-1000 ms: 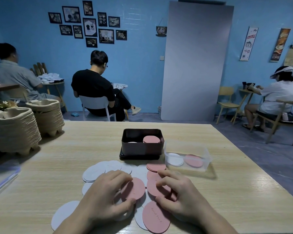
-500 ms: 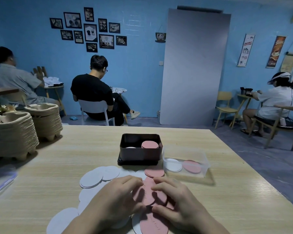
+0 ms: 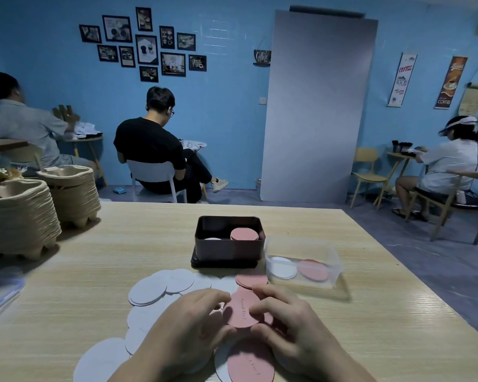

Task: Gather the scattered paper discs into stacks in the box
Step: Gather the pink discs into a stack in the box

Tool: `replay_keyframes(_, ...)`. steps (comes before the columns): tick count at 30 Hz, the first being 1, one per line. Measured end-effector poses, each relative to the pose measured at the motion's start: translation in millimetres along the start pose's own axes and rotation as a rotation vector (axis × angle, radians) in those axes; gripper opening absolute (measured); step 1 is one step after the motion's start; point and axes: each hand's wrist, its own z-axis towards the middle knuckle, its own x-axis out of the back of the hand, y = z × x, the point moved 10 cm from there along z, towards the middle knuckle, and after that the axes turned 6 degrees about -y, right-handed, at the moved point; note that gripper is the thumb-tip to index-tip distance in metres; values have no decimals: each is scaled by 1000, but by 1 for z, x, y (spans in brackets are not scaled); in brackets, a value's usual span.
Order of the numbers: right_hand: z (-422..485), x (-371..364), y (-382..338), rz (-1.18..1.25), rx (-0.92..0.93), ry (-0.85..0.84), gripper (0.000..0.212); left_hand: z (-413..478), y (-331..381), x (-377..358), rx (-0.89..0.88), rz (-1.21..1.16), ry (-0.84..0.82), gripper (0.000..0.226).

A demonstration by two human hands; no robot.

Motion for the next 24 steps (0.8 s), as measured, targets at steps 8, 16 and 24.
replay_keyframes(8,2,-6,-1,10,14,-57,26,2,9,4,-84,-119,30,22)
replay_keyframes(16,4,-8,-5,5,82,-67,31,2,13,0,-138,-143,3,17)
replay_keyframes(24,1,7,-14,72,112,25,27,2,6,-2,-92,-108,0,24)
